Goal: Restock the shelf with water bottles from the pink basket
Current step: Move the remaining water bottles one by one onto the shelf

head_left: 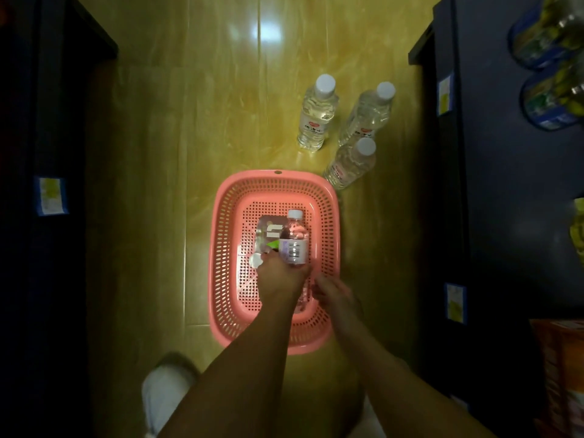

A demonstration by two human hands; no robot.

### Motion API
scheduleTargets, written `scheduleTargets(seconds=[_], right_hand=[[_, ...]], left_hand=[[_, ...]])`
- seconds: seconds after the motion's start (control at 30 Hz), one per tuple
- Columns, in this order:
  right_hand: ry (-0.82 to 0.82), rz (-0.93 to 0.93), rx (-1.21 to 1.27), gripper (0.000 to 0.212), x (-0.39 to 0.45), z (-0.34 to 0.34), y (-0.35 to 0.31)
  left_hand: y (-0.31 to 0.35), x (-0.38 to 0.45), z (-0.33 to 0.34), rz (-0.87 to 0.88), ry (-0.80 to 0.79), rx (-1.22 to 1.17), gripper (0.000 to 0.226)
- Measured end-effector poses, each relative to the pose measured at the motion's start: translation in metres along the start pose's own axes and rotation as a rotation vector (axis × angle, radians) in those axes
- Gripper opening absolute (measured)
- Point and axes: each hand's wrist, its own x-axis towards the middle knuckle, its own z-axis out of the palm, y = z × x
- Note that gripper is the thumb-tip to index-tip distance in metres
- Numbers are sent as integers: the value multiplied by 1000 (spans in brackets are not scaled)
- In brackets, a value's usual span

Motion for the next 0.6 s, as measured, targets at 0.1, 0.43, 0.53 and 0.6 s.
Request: scheduleTargets(seconds=[0.1,0.43,0.53,0.6], right_hand=[[16,-1,2,22,0,2,2],[16,31,34,19,-3,-3,6],[-30,69,52,18,-17,-10,0],[-54,83,55,31,-34,-14,-5]], left_hand=[[20,-13,3,-27,24,59,104],[32,-13,9,-41,65,144,59],[18,-14,-22,-31,-16,126,48],[6,-22,-52,-28,-63,91,47]])
